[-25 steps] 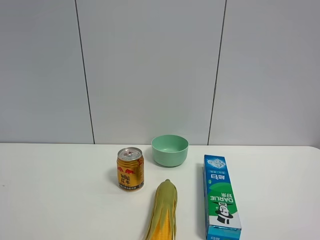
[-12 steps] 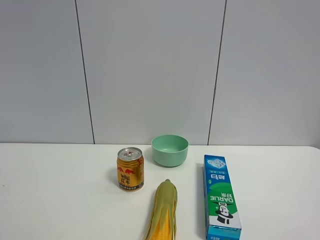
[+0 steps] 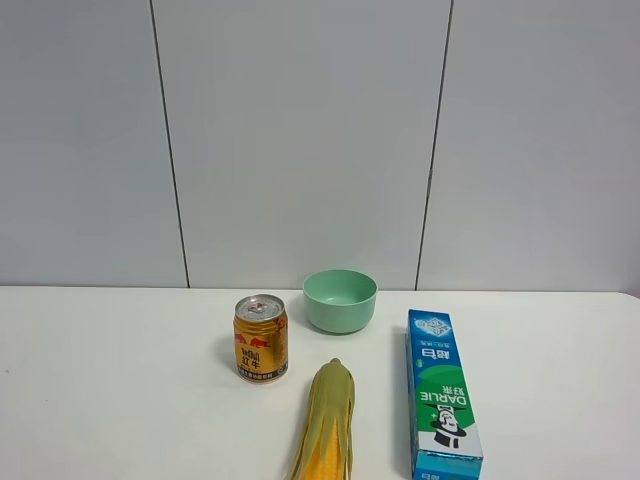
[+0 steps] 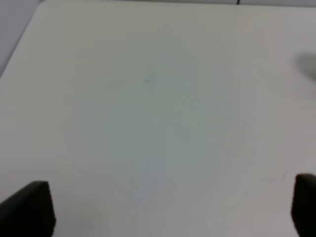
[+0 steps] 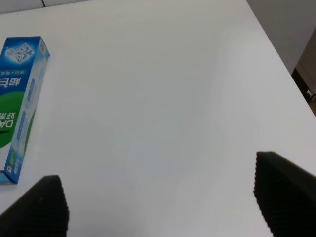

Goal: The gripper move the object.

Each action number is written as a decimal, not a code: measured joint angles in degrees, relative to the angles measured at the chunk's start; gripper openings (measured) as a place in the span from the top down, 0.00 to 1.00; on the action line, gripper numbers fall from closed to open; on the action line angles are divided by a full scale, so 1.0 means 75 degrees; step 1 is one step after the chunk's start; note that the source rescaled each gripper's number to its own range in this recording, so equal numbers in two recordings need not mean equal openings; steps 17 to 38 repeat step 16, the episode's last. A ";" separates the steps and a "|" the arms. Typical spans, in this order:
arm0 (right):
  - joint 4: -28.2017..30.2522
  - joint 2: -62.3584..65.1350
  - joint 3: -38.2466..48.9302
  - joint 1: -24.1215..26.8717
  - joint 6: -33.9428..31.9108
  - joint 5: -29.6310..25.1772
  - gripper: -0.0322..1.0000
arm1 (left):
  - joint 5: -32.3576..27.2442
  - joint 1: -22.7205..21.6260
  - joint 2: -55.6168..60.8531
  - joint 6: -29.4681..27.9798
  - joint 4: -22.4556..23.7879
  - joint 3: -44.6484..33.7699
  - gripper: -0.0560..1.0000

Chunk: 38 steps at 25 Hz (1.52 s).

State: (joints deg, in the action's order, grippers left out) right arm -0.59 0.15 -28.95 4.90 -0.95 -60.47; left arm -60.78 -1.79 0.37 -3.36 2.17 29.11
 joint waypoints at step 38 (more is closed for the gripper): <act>0.0000 0.0000 0.0000 0.0000 0.0000 0.0000 0.00 | 0.0000 0.0000 0.0000 0.0000 0.0000 0.0000 0.02</act>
